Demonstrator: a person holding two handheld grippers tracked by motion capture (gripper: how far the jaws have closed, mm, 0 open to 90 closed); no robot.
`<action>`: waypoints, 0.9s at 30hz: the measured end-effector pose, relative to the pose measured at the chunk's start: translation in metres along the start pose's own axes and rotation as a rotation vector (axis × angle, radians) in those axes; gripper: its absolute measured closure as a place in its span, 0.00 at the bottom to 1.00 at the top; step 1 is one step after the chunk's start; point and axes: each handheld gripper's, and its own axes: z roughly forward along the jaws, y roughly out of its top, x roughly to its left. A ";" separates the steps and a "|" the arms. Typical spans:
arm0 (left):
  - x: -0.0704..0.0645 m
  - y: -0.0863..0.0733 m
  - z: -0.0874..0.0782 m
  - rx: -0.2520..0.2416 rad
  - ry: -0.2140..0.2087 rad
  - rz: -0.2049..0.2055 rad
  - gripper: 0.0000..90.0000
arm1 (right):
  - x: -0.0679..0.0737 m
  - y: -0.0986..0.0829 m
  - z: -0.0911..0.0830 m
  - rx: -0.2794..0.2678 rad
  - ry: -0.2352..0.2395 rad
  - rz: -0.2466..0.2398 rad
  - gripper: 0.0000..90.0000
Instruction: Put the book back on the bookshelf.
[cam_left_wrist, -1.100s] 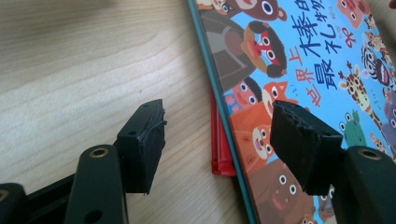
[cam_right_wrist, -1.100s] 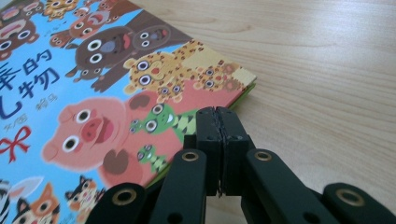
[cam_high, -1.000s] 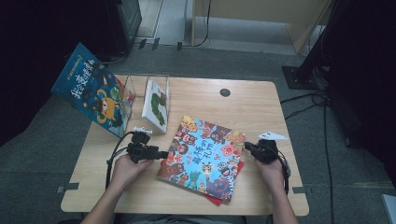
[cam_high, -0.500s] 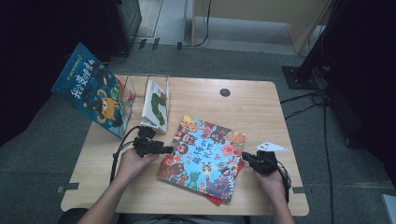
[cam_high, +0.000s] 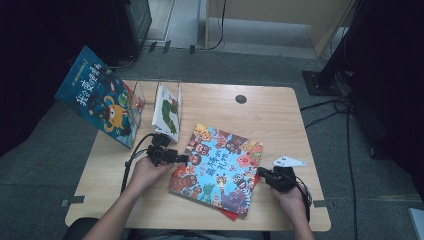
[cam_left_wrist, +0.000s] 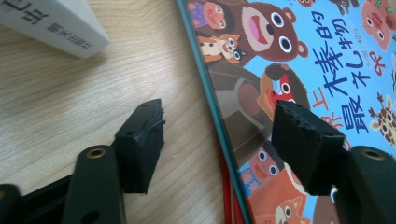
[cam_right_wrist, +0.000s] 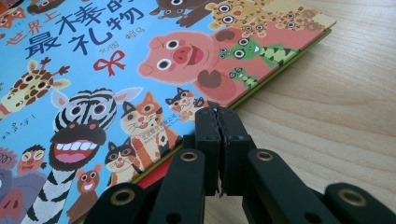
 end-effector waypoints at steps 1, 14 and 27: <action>-0.002 0.000 0.000 0.001 0.007 0.009 0.36 | 0.000 0.000 0.000 0.002 0.001 -0.001 0.98; -0.008 0.006 0.005 0.045 -0.015 0.017 0.33 | 0.001 0.000 0.002 -0.002 0.017 -0.007 1.00; -0.014 0.006 0.008 0.067 -0.033 0.026 0.35 | 0.001 0.002 0.004 -0.004 0.025 -0.008 1.00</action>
